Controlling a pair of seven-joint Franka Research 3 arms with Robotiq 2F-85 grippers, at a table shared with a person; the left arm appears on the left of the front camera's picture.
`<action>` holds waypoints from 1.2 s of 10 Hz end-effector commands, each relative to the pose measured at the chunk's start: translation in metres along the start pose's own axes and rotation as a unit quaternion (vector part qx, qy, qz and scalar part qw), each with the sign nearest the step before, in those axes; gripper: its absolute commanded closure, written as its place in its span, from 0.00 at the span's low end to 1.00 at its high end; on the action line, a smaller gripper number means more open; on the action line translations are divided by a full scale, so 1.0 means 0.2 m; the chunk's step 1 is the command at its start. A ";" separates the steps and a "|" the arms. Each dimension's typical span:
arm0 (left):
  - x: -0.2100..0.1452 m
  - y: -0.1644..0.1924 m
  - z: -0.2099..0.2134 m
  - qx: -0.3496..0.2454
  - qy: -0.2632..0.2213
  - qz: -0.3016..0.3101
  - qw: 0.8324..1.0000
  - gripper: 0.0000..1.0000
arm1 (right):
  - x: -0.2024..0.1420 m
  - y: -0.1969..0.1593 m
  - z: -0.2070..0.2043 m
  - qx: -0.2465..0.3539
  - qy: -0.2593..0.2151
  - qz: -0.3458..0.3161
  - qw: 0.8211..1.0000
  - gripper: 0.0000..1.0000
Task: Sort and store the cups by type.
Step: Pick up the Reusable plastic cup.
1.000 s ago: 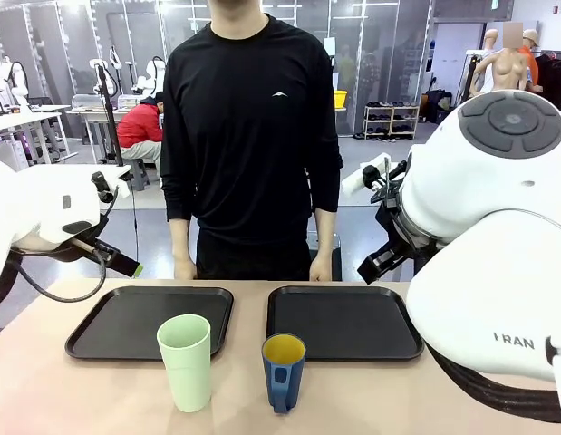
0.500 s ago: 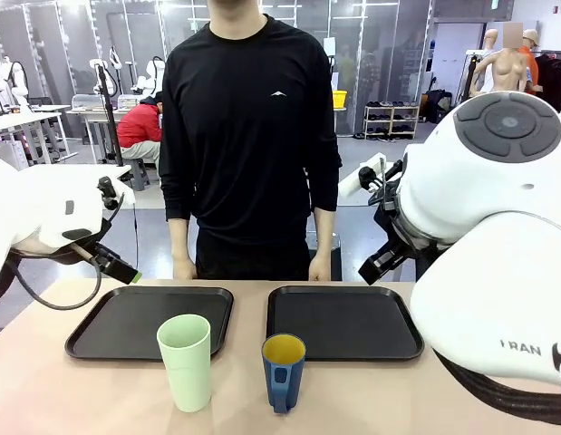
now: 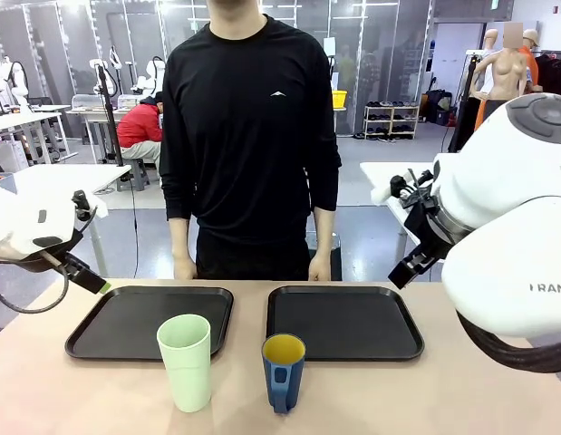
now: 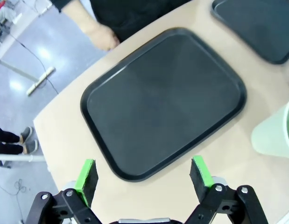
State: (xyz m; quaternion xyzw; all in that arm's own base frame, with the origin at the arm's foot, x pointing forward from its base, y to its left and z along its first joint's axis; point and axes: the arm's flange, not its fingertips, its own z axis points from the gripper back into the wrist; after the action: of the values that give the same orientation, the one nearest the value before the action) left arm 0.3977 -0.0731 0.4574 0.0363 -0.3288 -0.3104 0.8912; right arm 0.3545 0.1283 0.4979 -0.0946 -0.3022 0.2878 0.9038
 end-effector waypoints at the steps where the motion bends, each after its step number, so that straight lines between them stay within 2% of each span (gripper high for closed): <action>1: -0.03 0.05 -0.02 0.000 0.015 0.026 1.000 0.00 | -0.04 -0.04 -0.03 0.024 0.006 -0.021 0.999 0.00; 6: -0.14 0.25 -0.11 0.007 0.040 0.095 0.995 0.00 | -0.10 -0.21 -0.19 0.048 0.037 -0.082 0.995 0.00; 12: -0.35 0.46 -0.37 -0.008 0.088 0.207 0.974 0.00 | -0.25 -0.43 -0.58 0.079 0.078 -0.201 0.973 0.00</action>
State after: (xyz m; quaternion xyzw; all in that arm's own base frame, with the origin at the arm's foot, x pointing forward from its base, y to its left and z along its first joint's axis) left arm 0.4393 0.0271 0.3847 -0.0025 -0.2494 -0.1259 0.9602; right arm 0.4179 0.0334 0.4135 0.0028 -0.2155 0.1218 0.9689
